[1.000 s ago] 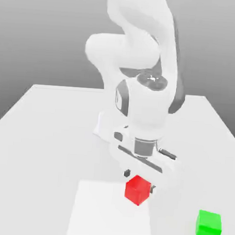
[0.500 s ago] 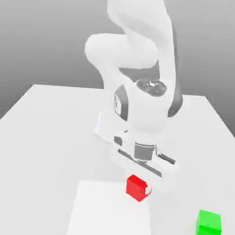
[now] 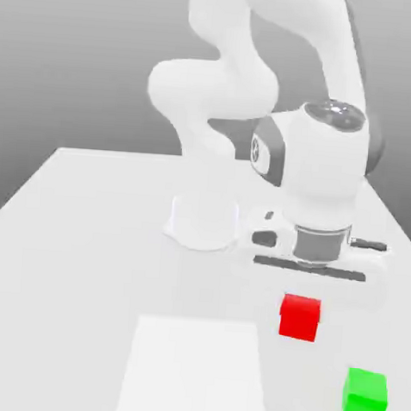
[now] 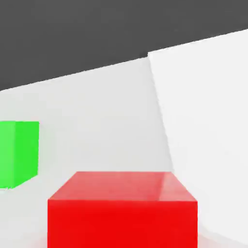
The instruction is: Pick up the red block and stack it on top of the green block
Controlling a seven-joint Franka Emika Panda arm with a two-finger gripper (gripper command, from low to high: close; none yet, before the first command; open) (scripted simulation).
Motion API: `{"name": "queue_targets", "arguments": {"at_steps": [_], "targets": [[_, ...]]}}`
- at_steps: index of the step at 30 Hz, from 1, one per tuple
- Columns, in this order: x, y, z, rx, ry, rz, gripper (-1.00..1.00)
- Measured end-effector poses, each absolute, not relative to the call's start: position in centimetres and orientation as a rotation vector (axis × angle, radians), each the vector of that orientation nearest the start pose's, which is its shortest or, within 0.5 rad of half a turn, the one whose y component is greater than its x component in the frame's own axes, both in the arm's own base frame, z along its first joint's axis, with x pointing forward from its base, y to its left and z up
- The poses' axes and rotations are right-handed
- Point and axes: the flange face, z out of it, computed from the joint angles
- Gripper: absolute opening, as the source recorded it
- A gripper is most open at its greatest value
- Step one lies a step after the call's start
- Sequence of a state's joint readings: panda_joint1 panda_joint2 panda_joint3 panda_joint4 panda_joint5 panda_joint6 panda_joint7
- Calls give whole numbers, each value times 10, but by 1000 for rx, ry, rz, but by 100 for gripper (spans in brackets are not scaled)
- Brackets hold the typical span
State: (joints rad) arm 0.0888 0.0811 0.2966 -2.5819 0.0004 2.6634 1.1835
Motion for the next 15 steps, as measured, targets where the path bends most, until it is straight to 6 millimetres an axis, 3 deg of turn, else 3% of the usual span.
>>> {"name": "queue_targets", "arguments": {"at_steps": [7, 11, 12, 15], "targets": [[444, 235, 241, -3091, 538, 4, -100], [447, 242, 194, -3105, 472, 0, -100], [446, 242, 186, -3106, 469, 0, 100], [446, 242, 186, -3106, 469, 0, 100]]}}
